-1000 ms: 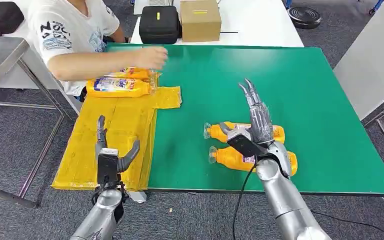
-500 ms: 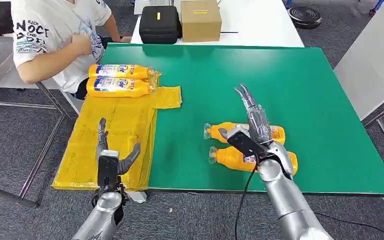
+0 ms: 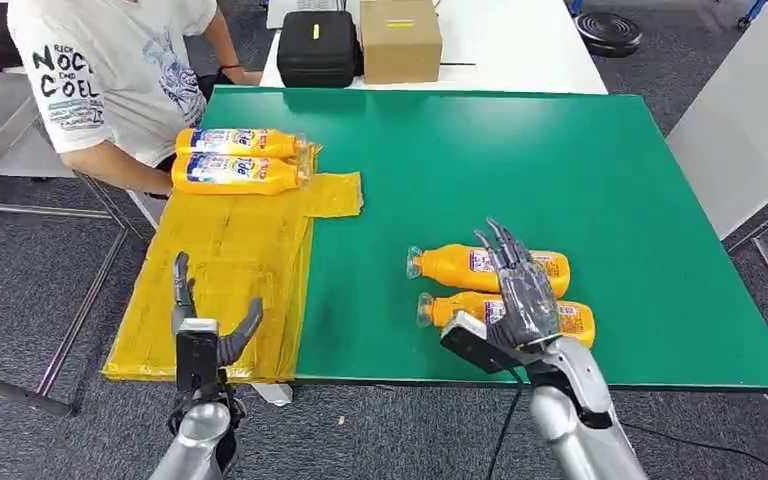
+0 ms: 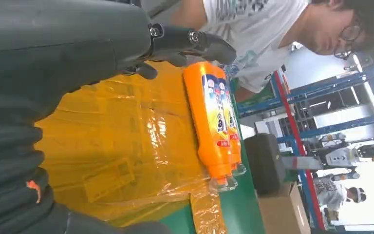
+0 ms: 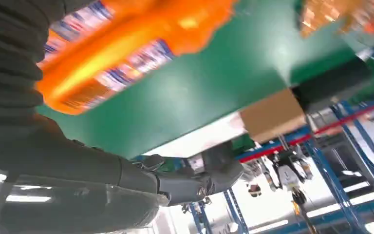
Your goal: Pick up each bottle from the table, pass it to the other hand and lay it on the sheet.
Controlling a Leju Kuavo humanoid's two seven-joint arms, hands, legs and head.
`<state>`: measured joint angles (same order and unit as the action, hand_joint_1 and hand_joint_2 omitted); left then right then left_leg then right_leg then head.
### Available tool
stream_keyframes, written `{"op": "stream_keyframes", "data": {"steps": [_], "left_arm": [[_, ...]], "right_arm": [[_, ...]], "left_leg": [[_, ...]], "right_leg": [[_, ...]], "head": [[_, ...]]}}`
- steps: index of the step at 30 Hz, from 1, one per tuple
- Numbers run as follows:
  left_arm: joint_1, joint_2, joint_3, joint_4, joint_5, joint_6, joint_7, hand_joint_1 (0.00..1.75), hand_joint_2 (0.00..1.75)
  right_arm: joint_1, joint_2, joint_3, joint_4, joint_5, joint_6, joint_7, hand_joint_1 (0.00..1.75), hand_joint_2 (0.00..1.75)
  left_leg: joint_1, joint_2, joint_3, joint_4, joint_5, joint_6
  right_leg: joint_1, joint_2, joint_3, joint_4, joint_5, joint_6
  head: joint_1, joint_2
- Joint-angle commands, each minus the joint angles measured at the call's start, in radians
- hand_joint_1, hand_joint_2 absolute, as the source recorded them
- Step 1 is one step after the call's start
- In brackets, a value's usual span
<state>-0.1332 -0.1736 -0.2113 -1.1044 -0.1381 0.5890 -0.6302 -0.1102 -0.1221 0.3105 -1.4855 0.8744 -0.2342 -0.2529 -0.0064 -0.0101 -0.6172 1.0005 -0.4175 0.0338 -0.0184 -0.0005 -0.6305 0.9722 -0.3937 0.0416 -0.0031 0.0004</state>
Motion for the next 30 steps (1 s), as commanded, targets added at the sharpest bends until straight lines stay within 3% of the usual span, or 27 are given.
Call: {"op": "stream_keyframes", "data": {"steps": [1,13,17,21,27,30], "left_arm": [[0.002,-0.015,0.046,-0.02,-0.008,-0.016,0.013,0.0,1.75],[0.025,-0.02,0.048,-0.048,-0.021,-0.016,0.019,0.0,1.75],[0.015,-0.029,0.045,-0.032,-0.037,-0.024,0.03,0.0,1.75],[-0.017,-0.037,0.046,-0.004,-0.047,-0.027,0.041,0.0,1.75],[-0.016,-0.038,0.05,-0.002,-0.051,-0.032,0.042,0.0,1.75],[-0.025,-0.039,0.056,0.006,-0.052,-0.034,0.043,0.0,1.75]], "right_arm": [[0.051,-0.069,0.048,-0.038,0.015,0.034,0.074,0.0,1.75],[0.174,-0.048,-0.046,-0.053,0.072,0.051,0.136,0.0,1.75],[0.141,-0.039,-0.086,-0.012,0.08,0.086,0.153,0.0,1.75],[0.024,-0.04,-0.115,0.101,0.076,0.115,0.153,0.0,1.75],[0.028,-0.034,-0.121,0.102,0.075,0.117,0.147,0.0,1.75],[-0.028,-0.047,-0.124,0.147,0.095,0.113,0.164,0.0,1.75]], "left_leg": [[0.001,0.001,0.004,0.0,-0.002,-0.002],[0.001,-0.001,0.004,0.0,-0.002,-0.001],[0.001,0.001,0.006,0.0,-0.004,-0.001],[0.001,0.003,0.004,0.0,-0.003,-0.001],[0.001,0.001,0.007,0.0,-0.003,-0.002],[0.001,0.002,0.006,0.0,-0.002,-0.001]], "right_leg": [[0.001,0.0,0.004,0.0,-0.002,-0.002],[0.001,-0.001,0.004,-0.001,-0.003,-0.001],[0.001,0.0,0.006,0.0,-0.003,-0.002],[0.001,0.002,0.003,-0.001,-0.001,-0.002],[0.001,0.0,0.007,-0.001,-0.003,-0.002],[0.001,0.001,0.005,-0.001,-0.002,-0.002]], "head": [[0.0,0.0],[0.0,0.0],[0.0,0.0],[0.0,0.0],[0.0,0.0],[0.0,0.0]]}}
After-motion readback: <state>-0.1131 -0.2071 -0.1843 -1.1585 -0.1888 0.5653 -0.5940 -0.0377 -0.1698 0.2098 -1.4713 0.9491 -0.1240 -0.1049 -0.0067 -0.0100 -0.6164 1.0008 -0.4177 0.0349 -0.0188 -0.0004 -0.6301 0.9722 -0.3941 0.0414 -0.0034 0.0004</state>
